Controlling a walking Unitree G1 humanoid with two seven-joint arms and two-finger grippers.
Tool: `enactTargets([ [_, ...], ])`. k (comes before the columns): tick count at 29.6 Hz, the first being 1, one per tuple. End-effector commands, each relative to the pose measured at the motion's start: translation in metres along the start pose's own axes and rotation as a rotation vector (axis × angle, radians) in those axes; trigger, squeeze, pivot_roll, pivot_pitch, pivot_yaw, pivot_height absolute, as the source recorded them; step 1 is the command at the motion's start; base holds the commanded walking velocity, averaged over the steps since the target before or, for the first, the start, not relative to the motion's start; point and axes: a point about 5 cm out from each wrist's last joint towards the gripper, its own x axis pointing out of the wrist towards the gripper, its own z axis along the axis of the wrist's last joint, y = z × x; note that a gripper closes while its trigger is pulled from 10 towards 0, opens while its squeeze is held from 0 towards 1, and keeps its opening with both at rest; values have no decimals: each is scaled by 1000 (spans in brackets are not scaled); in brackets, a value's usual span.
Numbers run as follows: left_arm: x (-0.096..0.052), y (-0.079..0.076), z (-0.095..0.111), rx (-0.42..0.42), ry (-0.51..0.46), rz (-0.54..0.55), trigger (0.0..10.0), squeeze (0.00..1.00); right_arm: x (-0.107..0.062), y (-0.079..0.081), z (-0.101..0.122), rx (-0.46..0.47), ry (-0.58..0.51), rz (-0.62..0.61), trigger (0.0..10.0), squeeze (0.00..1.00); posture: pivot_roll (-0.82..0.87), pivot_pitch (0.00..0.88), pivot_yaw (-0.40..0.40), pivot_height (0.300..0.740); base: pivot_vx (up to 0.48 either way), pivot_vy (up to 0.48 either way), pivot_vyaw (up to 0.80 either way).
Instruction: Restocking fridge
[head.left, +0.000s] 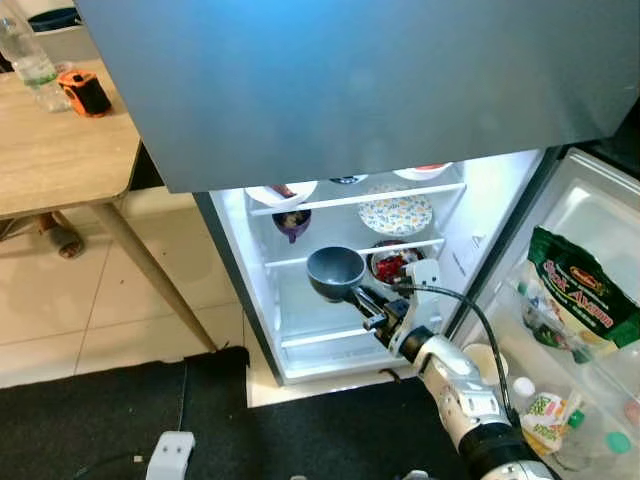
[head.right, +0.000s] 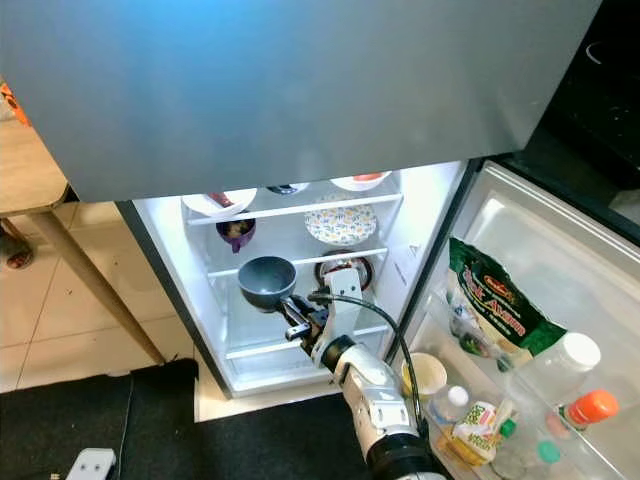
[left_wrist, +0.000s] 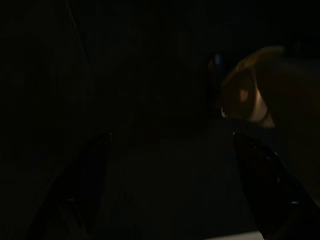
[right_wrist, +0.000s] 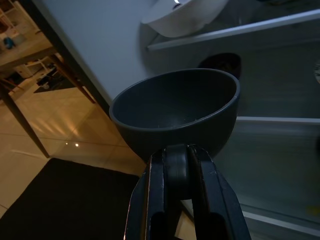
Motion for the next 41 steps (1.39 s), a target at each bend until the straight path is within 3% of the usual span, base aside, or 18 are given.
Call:
enactTargets([
  [1, 0, -4, -14, -20, 30, 14, 10000, 0, -1, 2, -3, 25, -11, 9, 10000, 0, -22, 121, 43, 740, 0, 0, 0],
  [6, -1, -6, -23, -27, 58, 24, 10000, 0, 0, 3, -7, 28, 4, 20, 10000, 0, -21, 120, 47, 740, 217, 0, 0],
  [28, -1, -8, -28, -6, 68, 29, 10000, 0, 1, 10, -11, 41, 6, 64, 10000, 0, -15, 120, 47, 740, 338, 0, 0],
  [37, 0, -11, -27, 36, 79, 6, 10000, 0, 0, 11, -12, 42, 4, 74, 10000, 0, -16, 121, 48, 740, 0, 0, 0],
  [41, 0, -12, -27, 56, 81, 1, 10000, 0, 0, 12, -12, 42, 3, 81, 10000, 0, -17, 119, 50, 740, 0, -459, 0],
])
